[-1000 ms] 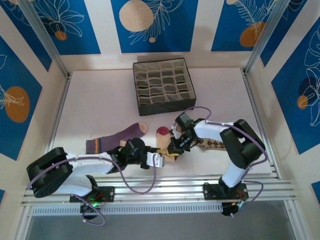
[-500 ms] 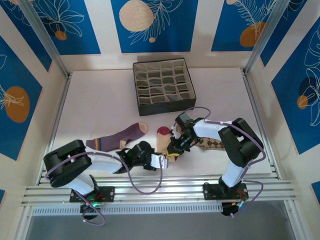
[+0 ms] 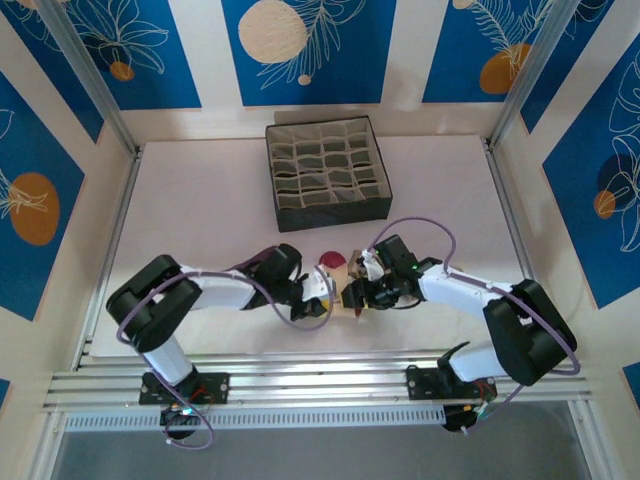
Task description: Roll the socks
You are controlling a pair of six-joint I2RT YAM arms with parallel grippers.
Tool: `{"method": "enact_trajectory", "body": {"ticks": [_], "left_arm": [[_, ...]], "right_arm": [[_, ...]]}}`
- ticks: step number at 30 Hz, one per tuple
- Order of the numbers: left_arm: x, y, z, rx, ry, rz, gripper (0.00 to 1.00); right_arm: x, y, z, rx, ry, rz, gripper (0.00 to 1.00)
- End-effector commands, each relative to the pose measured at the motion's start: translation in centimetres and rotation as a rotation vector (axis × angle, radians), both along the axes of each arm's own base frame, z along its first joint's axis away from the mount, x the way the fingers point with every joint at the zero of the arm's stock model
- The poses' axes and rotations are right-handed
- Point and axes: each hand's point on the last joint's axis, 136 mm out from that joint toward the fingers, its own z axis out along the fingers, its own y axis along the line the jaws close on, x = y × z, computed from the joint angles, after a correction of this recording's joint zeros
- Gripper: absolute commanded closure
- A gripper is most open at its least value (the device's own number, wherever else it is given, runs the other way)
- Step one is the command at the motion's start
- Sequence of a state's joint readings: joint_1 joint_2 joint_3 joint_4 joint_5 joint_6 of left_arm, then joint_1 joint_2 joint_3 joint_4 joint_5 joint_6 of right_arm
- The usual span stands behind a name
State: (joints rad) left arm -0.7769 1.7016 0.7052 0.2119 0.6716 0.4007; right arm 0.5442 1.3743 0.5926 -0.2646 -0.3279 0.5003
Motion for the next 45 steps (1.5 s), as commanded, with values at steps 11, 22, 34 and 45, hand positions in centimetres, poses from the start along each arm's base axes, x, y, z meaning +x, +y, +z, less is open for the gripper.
{"method": "enact_trajectory", "body": {"ticks": [11, 22, 34, 45], "left_arm": [[0.9, 1.3, -3.5, 0.125, 0.509, 0.181, 1.00], [2.1, 2.3, -0.7, 0.049, 0.021, 0.169, 0.79], [0.9, 2.8, 2.7, 0.081, -0.687, 0.131, 0.63], [0.9, 0.8, 1.2, 0.139, -0.835, 0.070, 0.56]], "right_arm": [[-0.3, 0.2, -2.7, -0.072, 0.094, 0.007, 0.77], [-0.3, -1.5, -6.5, -0.281, 0.323, -0.058, 0.94], [-0.1, -0.9, -6.4, -0.285, 0.356, -0.041, 0.96], [-0.7, -1.1, -7.0, -0.292, 0.390, -0.035, 0.97]]}}
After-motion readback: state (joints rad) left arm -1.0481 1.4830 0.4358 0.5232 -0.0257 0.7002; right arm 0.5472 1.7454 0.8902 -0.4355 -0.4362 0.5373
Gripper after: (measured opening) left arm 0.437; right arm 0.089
